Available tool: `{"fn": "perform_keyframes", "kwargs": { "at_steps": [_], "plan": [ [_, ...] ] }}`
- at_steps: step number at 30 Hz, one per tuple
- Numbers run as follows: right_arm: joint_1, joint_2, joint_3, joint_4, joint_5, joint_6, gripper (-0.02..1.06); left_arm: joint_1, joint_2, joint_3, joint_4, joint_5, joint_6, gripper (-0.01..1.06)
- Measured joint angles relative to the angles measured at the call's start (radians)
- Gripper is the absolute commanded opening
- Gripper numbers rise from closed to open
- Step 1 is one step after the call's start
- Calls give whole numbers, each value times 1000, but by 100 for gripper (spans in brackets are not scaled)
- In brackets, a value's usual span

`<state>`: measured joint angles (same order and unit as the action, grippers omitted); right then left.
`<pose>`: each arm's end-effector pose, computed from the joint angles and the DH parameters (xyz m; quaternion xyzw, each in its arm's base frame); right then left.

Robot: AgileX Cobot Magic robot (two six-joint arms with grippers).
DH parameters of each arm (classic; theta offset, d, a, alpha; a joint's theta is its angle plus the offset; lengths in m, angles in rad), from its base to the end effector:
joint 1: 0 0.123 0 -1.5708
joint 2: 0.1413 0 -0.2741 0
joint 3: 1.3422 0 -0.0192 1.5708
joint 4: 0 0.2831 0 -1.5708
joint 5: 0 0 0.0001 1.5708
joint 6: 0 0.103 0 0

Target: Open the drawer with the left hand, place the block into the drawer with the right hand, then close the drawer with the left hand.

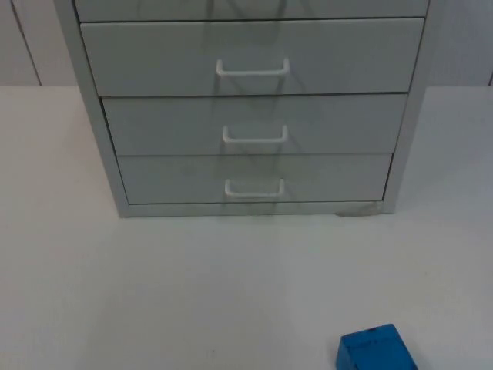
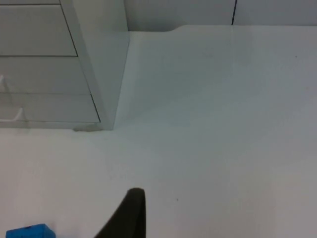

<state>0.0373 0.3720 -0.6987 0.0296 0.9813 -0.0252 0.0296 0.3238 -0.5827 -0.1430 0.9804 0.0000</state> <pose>0.0993 0.0062 0.3337 -0.0261 0.8763 0.0176 0.4808 0.0977 -0.0093 0.2998 -0.0219 0.8898 -0.0642 0.4512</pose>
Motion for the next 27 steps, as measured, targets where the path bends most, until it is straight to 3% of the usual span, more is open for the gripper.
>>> {"fn": "perform_keyframes", "kwargs": {
  "at_steps": [9,19,27],
  "plan": [
    [0,306,0,0,-114,0,105,0,288,-12,0,-69,27,101],
    [0,590,0,0,-126,-15,105,0,466,-12,4,-160,44,101],
    [0,647,0,0,-126,-19,105,0,521,-13,4,-182,53,101]
  ]
}}
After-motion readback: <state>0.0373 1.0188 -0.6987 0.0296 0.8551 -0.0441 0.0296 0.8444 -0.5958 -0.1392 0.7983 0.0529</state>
